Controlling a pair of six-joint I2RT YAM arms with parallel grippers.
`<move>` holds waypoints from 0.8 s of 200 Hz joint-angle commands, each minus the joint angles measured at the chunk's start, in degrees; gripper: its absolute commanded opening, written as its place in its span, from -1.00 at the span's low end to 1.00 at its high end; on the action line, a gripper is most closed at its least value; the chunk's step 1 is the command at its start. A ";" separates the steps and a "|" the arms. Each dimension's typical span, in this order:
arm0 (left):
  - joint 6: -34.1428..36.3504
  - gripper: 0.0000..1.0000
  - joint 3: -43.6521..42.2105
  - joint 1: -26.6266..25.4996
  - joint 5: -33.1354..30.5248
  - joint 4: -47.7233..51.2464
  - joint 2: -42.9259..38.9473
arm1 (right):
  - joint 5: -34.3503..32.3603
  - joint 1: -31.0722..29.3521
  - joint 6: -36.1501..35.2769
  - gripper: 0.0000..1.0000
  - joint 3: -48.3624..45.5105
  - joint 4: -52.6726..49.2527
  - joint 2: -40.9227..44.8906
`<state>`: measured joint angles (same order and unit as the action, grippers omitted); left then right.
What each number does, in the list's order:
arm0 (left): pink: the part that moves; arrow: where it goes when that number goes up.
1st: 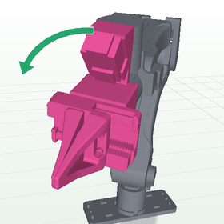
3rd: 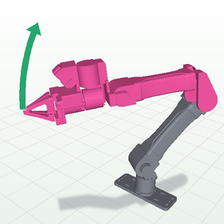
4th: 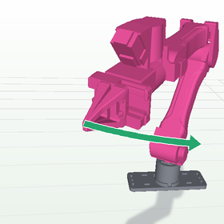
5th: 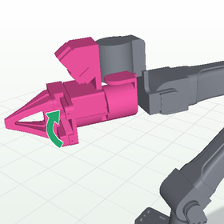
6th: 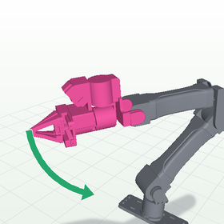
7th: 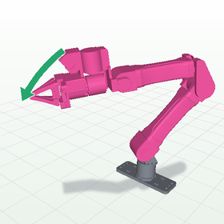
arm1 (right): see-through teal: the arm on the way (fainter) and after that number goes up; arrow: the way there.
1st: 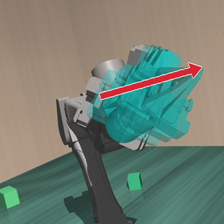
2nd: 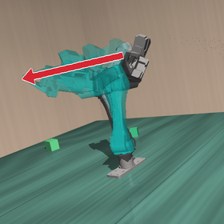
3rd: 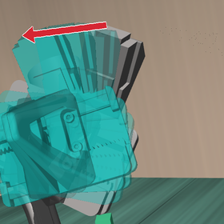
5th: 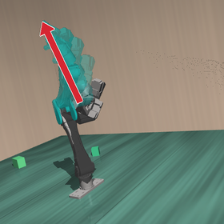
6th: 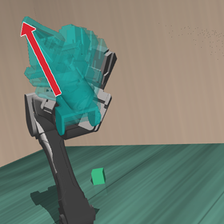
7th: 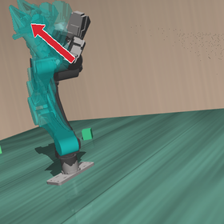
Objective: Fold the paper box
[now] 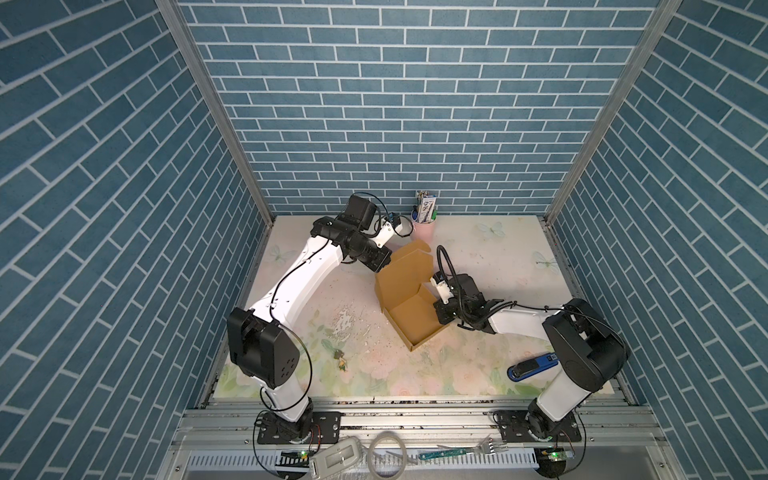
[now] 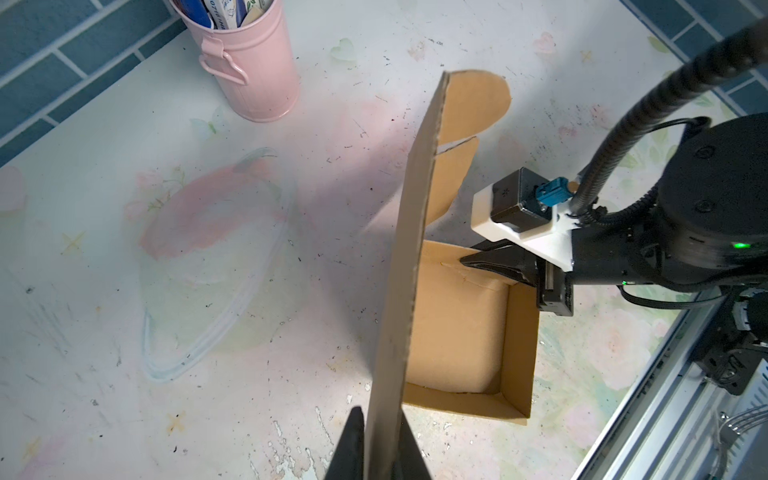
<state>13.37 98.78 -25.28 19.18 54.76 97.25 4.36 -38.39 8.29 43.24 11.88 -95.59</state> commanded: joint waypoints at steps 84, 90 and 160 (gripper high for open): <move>-1.56 -1.00 -2.95 -0.83 -1.52 -4.50 -0.49 | -10.94 -3.42 7.96 -1.00 -5.78 10.04 3.06; -1.59 -1.00 -3.12 -0.98 -1.14 -4.66 -0.58 | -11.66 -3.68 8.03 -1.00 -5.76 10.12 2.89; -1.83 -1.00 -3.45 -2.66 0.13 -4.58 -0.85 | -7.45 -4.02 7.66 -0.81 -3.91 8.56 3.19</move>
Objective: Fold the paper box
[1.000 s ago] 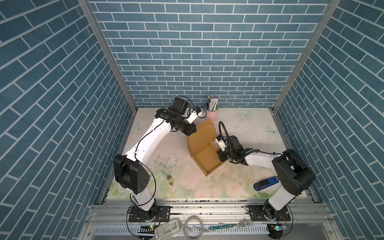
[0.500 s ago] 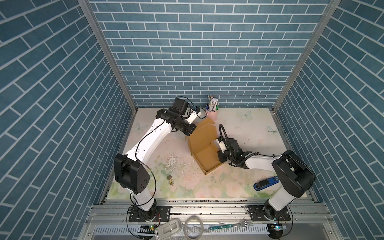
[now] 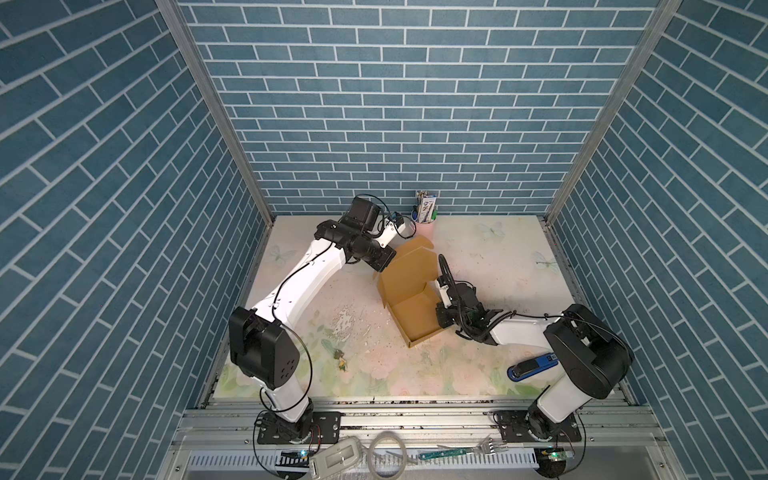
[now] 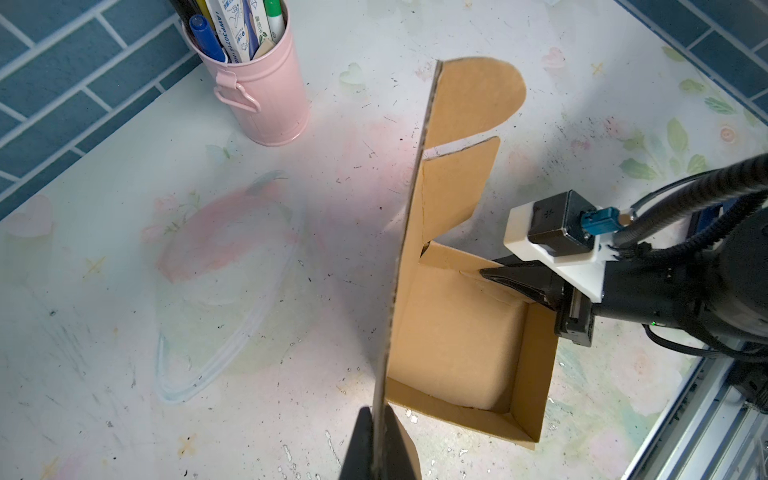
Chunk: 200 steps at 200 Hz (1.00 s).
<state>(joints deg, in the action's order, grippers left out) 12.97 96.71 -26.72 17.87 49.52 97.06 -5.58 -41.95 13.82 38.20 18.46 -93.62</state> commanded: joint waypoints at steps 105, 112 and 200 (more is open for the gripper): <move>-1.24 -1.00 -1.25 -1.67 1.81 1.86 -1.41 | 9.58 1.66 -2.99 -0.40 6.94 -8.04 -0.58; -1.24 -1.00 -1.18 -1.67 1.82 1.81 -1.44 | 10.16 2.02 -3.10 -0.44 7.27 -8.28 -0.99; -1.22 -1.00 -1.33 -1.67 2.43 2.08 -2.48 | 10.25 2.40 -7.26 -0.64 11.74 -12.01 -6.03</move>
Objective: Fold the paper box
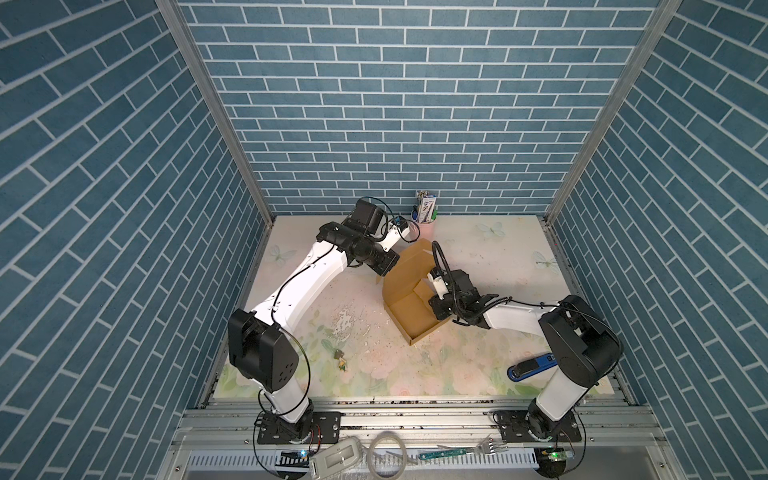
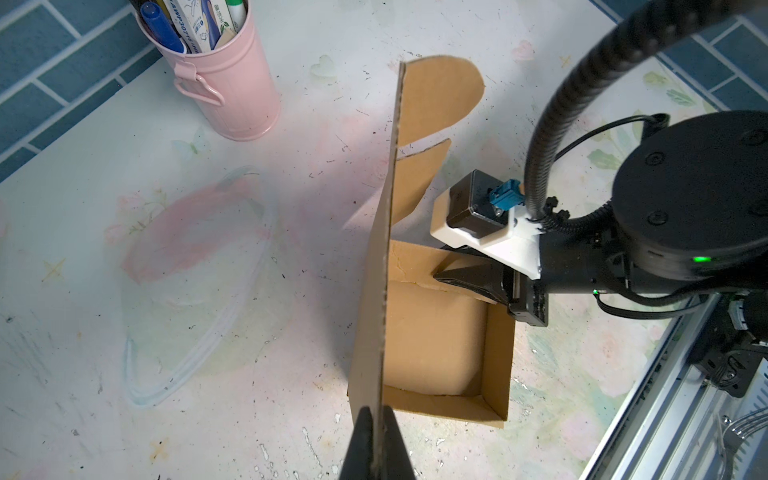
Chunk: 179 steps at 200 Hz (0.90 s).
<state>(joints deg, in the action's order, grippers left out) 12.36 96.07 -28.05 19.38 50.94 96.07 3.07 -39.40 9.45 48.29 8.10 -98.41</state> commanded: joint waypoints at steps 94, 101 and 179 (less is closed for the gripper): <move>-0.75 -1.00 -1.04 -0.34 0.40 0.42 -2.38 | -2.19 -0.56 -5.58 -0.62 2.76 -0.14 -3.86; -0.69 -1.00 -1.02 -0.34 0.29 0.39 -2.53 | -1.95 -0.59 -5.56 -0.59 2.80 -0.02 -4.13; -0.65 -1.00 -1.07 -0.34 0.65 0.57 -2.64 | -2.84 -0.56 -5.74 -0.66 2.97 0.17 -5.89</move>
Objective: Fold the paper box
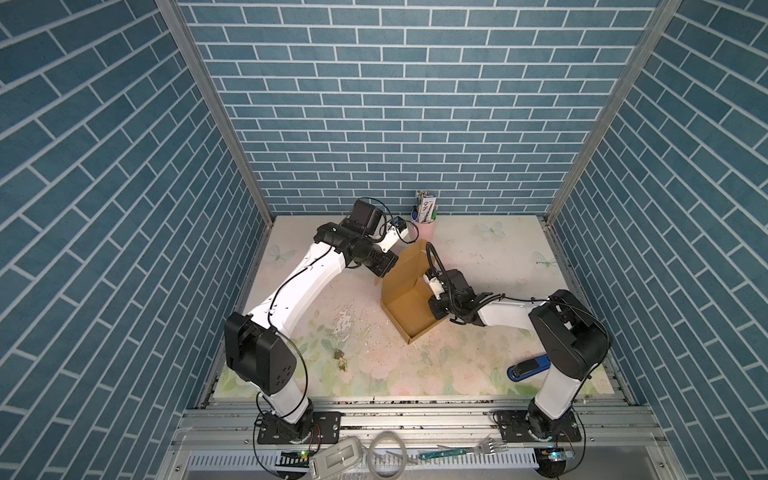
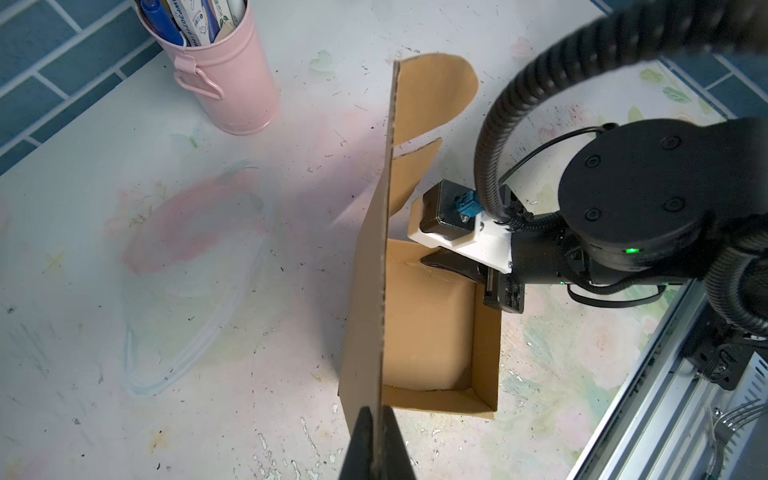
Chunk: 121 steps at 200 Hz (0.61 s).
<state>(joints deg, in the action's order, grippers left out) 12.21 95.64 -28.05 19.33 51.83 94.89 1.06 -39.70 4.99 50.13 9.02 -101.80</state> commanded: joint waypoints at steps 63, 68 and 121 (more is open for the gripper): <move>-0.61 -1.00 -0.64 -0.34 0.60 -0.33 -1.40 | -4.94 -1.20 -3.10 -1.00 3.14 -1.57 -5.14; -0.61 -1.00 -0.74 -0.26 0.44 -0.40 -1.46 | -5.40 -1.25 -3.19 -1.00 3.28 -1.69 -5.34; -1.59 -1.00 -0.38 1.06 -0.02 -0.38 -1.29 | -15.51 -3.14 -4.33 -1.00 2.13 -1.38 -5.69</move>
<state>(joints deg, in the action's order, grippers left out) 12.08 95.48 -27.83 19.16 51.77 94.87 -5.96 -41.95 3.49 53.65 9.43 -104.90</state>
